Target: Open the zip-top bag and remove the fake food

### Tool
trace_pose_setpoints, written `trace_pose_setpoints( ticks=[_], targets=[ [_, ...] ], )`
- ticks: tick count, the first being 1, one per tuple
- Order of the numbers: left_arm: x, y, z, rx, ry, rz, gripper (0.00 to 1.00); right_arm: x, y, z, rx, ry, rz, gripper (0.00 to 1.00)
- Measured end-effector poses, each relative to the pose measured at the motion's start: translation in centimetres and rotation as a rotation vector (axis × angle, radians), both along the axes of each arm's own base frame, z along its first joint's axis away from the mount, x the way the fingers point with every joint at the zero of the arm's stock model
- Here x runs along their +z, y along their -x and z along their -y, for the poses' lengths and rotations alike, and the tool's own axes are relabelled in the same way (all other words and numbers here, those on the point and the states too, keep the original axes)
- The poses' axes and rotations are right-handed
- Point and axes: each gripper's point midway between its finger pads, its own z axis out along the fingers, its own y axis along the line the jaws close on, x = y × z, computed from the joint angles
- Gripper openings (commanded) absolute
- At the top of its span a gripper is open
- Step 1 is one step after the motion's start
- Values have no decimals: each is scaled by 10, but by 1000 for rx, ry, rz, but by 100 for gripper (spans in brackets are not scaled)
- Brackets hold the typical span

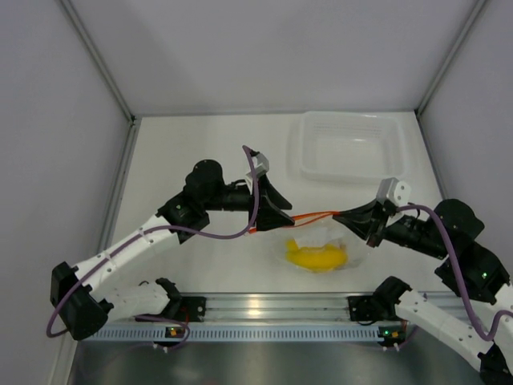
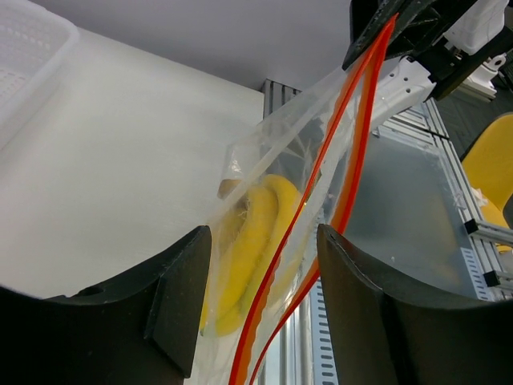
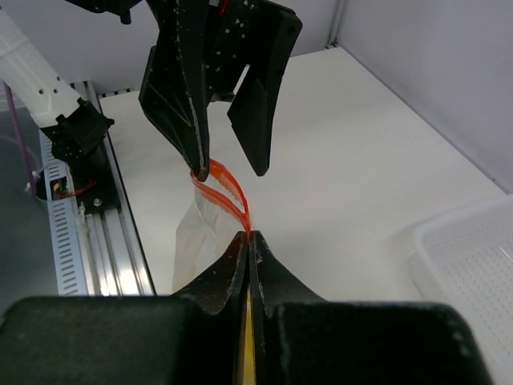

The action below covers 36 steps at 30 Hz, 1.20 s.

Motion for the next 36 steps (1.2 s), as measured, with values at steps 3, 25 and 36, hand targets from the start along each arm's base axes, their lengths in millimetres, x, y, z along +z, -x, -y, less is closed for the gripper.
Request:
trace_pose_setpoints(
  ticks=[3,25,36],
  targets=[
    [-5,-3,0,16,-7,-4,57,1,3,-2,19,-5,-3,0],
    [-25,8,3,-52,-35,-38,4,8,-1,-5,13,-36,4,0],
    [-26,-11,7,74,-44,-33,0,-1,-18,-10,-42,-42,-35,22]
  ],
)
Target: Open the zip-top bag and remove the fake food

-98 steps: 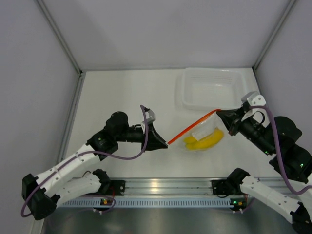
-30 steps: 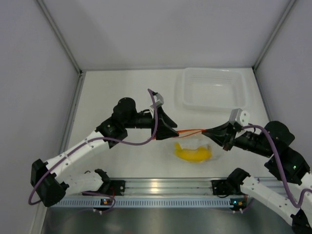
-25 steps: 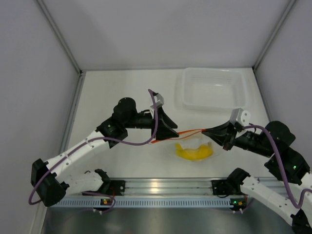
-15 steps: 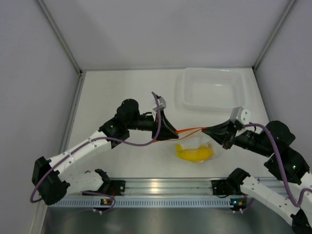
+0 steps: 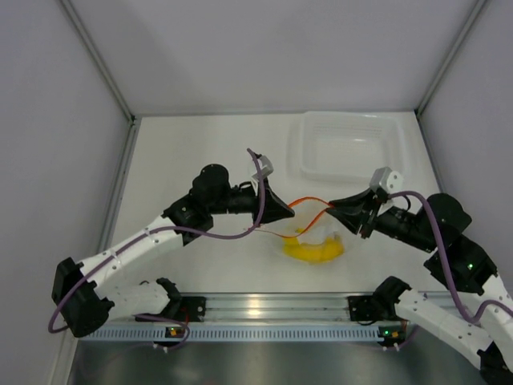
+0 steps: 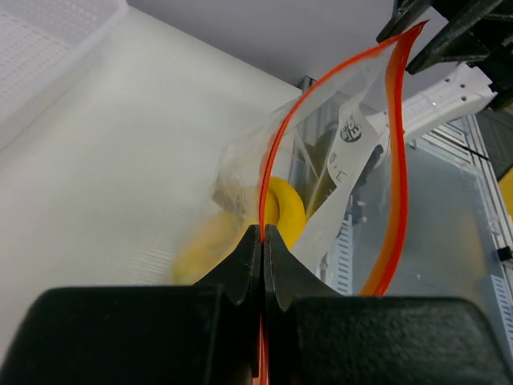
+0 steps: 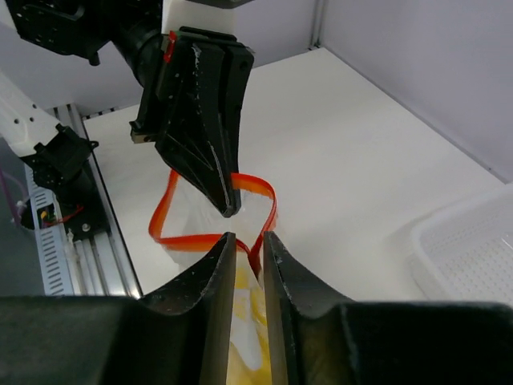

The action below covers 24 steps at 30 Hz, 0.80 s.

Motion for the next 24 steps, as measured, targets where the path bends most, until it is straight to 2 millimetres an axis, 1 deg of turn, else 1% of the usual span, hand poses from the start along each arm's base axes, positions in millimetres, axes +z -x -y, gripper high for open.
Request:
trace_pose_setpoints(
  ticks=[2,3,4,6,10,13,15,17,21,23,24],
  targets=[
    [1,-9,-2,59,-3,3,0,-1,-5,1,-26,1,-12,32],
    [1,-12,-3,83,-5,2,0,-3,-7,0,-35,2,-22,42],
    [2,-15,-4,106,-8,1,0,-4,-10,1,-45,4,-28,46],
    [0,-23,-9,169,-23,-6,0,-6,-13,1,-62,6,-39,49],
    [-14,-38,-18,288,-80,-41,0,-7,-20,2,-107,-6,-78,49],
    [-27,-50,-26,387,-135,-90,0,-2,-25,0,-132,-31,-123,46],
    [-29,-57,-30,447,-147,-115,0,0,-29,-4,-143,-59,-167,42],
    [-29,-67,-34,520,-146,-145,0,-1,-33,-10,-149,-85,-221,40],
    [-29,-86,-42,676,-118,-223,0,-9,-44,-28,-162,-154,-366,40],
    [-31,-95,-46,748,-103,-269,0,-18,-49,-36,-167,-196,-440,40],
    [-33,-98,-47,780,-94,-295,0,-25,-51,-40,-172,-212,-482,35]
  ],
)
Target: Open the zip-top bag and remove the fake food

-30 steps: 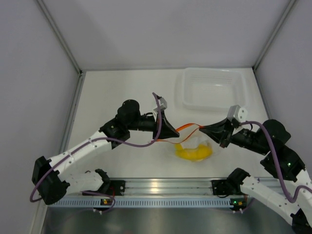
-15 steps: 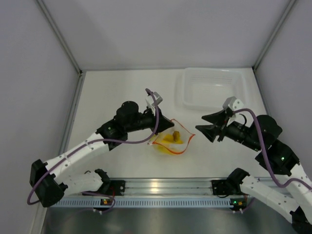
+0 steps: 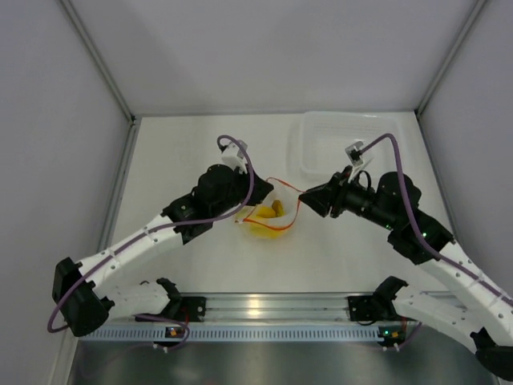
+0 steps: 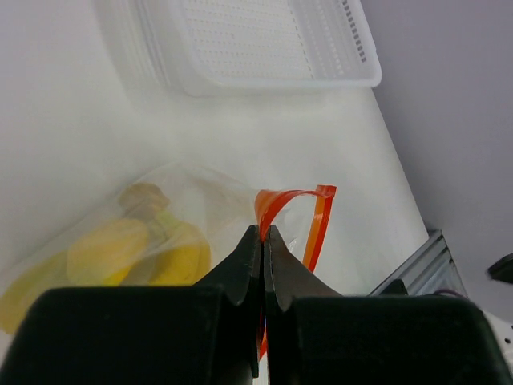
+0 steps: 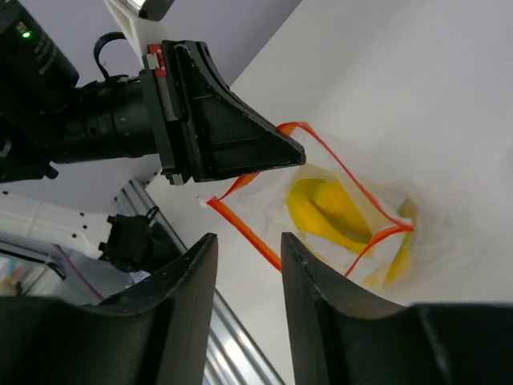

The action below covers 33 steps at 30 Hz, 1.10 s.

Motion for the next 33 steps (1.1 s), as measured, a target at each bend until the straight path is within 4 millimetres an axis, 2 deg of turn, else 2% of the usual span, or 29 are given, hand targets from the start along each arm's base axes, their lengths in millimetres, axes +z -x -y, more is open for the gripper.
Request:
trace_pose_setpoints(
  ticks=[5,11,16,20,26,33],
  targets=[
    [-4,-4,3,125,77,-77,0,-45,-12,-19,-42,-48,-219,30],
    [-8,13,18,229,178,-116,0,-68,-15,-35,-111,-92,-356,27],
    [-1,32,28,293,222,-97,0,-78,-25,-36,-196,-104,-404,27],
    [3,36,24,372,249,-72,0,-88,-31,-34,-240,-102,-427,27],
    [10,33,20,473,328,-71,0,-131,-29,-30,-285,-46,-499,27],
    [-1,24,31,520,364,-88,0,-171,-28,-24,-338,37,-542,27]
  ],
)
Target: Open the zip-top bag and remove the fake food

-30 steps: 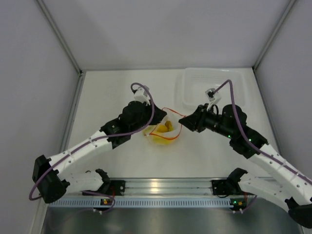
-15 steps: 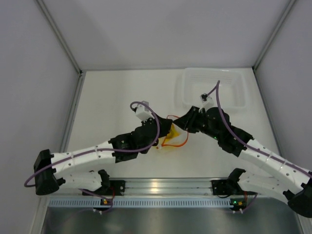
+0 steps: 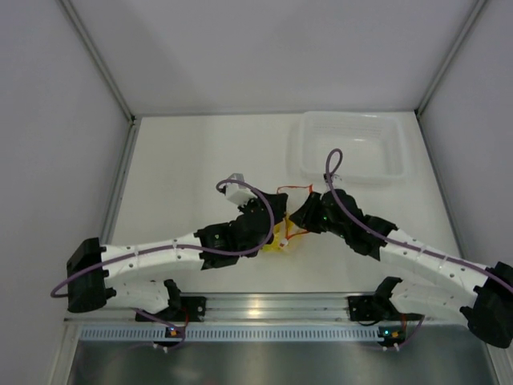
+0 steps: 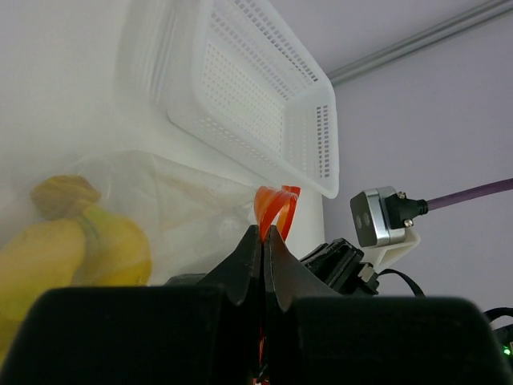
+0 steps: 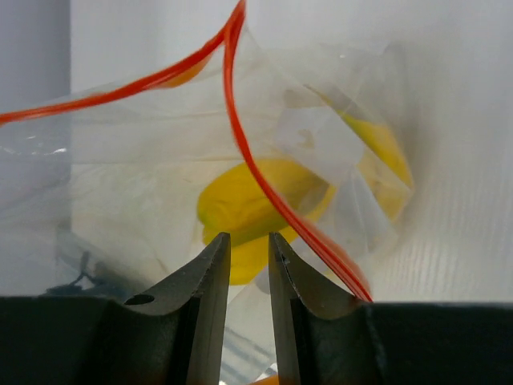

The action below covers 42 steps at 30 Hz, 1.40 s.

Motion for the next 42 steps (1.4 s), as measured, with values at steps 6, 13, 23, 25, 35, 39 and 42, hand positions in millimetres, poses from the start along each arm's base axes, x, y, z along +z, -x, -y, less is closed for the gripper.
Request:
trace_pose_setpoints(
  ticks=[6,13,23,25,35,39,42],
  targets=[
    [-7,-1,6,-2,-12,-2,0,-31,-6,28,-14,204,11,29],
    [-18,1,4,-10,-43,-4,0,-47,-18,90,-28,411,-19,30],
    [-31,10,3,-77,-97,-9,0,-33,-13,101,48,369,-9,25],
    [-30,11,3,-80,-91,-8,0,-18,-13,89,82,333,21,26],
    [-36,10,13,-92,-101,-22,0,11,0,21,176,295,92,29],
    [-41,10,16,-93,-98,-32,0,8,4,12,164,302,89,29],
    [-41,10,16,-90,-85,-39,0,5,0,9,142,304,87,29]
  ],
)
